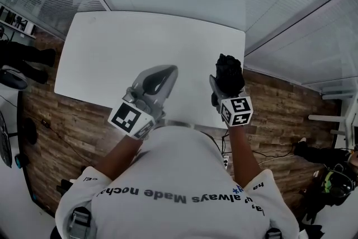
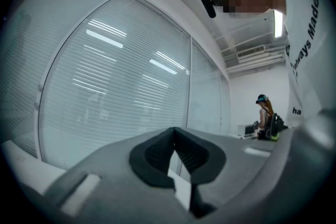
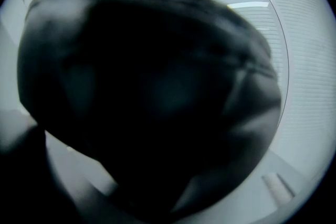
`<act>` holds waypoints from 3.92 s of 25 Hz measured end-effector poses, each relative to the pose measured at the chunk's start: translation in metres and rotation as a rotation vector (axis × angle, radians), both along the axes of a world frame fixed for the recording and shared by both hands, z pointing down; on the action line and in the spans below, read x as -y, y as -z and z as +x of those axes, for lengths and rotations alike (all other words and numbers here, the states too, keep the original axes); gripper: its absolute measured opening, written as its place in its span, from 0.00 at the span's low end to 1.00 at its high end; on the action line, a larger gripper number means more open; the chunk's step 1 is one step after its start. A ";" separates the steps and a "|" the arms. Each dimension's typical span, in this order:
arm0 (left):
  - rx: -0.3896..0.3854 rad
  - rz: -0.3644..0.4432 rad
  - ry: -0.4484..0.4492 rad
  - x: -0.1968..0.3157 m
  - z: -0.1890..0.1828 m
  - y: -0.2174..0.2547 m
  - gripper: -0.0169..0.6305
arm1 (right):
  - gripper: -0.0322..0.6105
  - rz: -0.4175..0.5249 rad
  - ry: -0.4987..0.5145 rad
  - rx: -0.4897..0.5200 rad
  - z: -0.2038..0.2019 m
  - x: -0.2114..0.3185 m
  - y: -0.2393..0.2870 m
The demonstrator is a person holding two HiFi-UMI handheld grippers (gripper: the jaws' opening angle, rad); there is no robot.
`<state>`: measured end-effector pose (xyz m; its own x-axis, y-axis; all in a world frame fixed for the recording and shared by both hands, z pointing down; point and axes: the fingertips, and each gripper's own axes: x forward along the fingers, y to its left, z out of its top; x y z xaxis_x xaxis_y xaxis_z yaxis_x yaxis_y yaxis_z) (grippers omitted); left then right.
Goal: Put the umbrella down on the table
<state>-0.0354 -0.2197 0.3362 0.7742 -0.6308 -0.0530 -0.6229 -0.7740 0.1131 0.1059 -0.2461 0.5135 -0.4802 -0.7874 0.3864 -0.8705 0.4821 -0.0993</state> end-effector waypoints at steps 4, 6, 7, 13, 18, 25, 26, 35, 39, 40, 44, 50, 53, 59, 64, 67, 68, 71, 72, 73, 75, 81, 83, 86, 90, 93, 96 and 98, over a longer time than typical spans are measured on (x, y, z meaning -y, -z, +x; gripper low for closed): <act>-0.003 -0.002 0.007 -0.001 0.001 0.000 0.03 | 0.43 -0.066 0.004 -0.009 0.004 0.005 -0.029; -0.006 -0.003 0.010 -0.002 -0.001 -0.002 0.03 | 0.43 -0.098 0.000 -0.002 0.004 0.007 -0.042; -0.007 -0.004 0.011 -0.003 -0.002 -0.002 0.03 | 0.43 -0.112 -0.002 -0.001 0.004 0.008 -0.049; -0.008 -0.009 0.017 -0.003 -0.003 -0.004 0.03 | 0.43 -0.204 0.008 -0.031 0.005 0.015 -0.089; -0.010 -0.017 0.022 0.006 -0.012 -0.008 0.03 | 0.42 -0.283 0.015 -0.050 -0.004 0.029 -0.122; -0.009 -0.024 0.031 0.008 -0.012 -0.010 0.03 | 0.42 -0.397 0.015 -0.087 0.003 0.038 -0.166; -0.008 -0.025 0.033 0.008 -0.013 -0.010 0.03 | 0.42 -0.414 0.013 -0.091 0.003 0.039 -0.172; -0.007 -0.030 0.047 0.011 -0.015 -0.014 0.03 | 0.42 -0.563 0.006 -0.121 0.005 0.040 -0.218; -0.006 -0.033 0.054 0.012 -0.017 -0.015 0.03 | 0.42 -0.614 -0.001 -0.154 0.009 0.038 -0.229; -0.005 -0.034 0.055 0.011 -0.018 -0.015 0.03 | 0.42 -0.627 0.000 -0.161 0.009 0.037 -0.233; -0.007 -0.033 0.060 0.008 -0.022 -0.011 0.03 | 0.42 -0.683 -0.001 -0.185 0.009 0.030 -0.243; -0.006 -0.033 0.064 0.010 -0.022 -0.010 0.03 | 0.43 -0.738 -0.007 -0.207 0.012 0.031 -0.253; -0.003 -0.040 0.068 0.009 -0.024 -0.012 0.03 | 0.43 -0.760 -0.007 -0.210 0.012 0.031 -0.259; 0.001 -0.043 0.076 0.006 -0.026 -0.014 0.03 | 0.44 -0.797 -0.002 -0.195 0.011 0.030 -0.266; 0.005 -0.052 0.085 0.007 -0.032 -0.017 0.03 | 0.45 -0.818 0.003 -0.194 0.007 0.029 -0.271; 0.004 -0.053 0.089 0.009 -0.034 -0.018 0.03 | 0.45 -0.829 -0.005 -0.178 0.008 0.029 -0.273; 0.004 -0.053 0.090 0.010 -0.035 -0.018 0.03 | 0.46 -0.831 -0.006 -0.174 0.007 0.029 -0.273; 0.003 -0.055 0.094 0.011 -0.037 -0.018 0.03 | 0.46 -0.836 -0.006 -0.169 0.006 0.029 -0.274; 0.002 -0.055 0.094 0.011 -0.038 -0.018 0.03 | 0.46 -0.837 -0.007 -0.171 0.006 0.028 -0.274; 0.002 -0.056 0.094 0.011 -0.038 -0.018 0.03 | 0.46 -0.837 -0.008 -0.173 0.006 0.028 -0.275; 0.002 -0.056 0.093 0.011 -0.038 -0.019 0.03 | 0.47 -0.840 -0.015 -0.171 0.007 0.028 -0.276; 0.002 -0.058 0.089 0.009 -0.037 -0.020 0.03 | 0.47 -0.844 -0.028 -0.155 0.010 0.026 -0.276; 0.001 -0.057 0.088 0.008 -0.036 -0.019 0.03 | 0.47 -0.843 -0.031 -0.153 0.010 0.025 -0.276; 0.000 -0.054 0.086 0.007 -0.035 -0.018 0.03 | 0.48 -0.844 -0.034 -0.153 0.012 0.022 -0.276; -0.002 -0.054 0.082 0.008 -0.033 -0.019 0.03 | 0.48 -0.841 -0.043 -0.150 0.014 0.022 -0.277; -0.003 -0.053 0.079 0.006 -0.034 -0.019 0.03 | 0.49 -0.836 -0.054 -0.145 0.015 0.020 -0.276; -0.003 -0.053 0.073 0.003 -0.033 -0.018 0.03 | 0.50 -0.824 -0.063 -0.139 0.016 0.018 -0.271; -0.003 -0.052 0.070 0.002 -0.030 -0.017 0.03 | 0.50 -0.817 -0.067 -0.136 0.019 0.016 -0.267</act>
<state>-0.0655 -0.2218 0.3531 0.7282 -0.6850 -0.0212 -0.6747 -0.7219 0.1537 0.1253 -0.2623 0.7804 -0.3502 -0.2591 0.9001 -0.9244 0.2507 -0.2874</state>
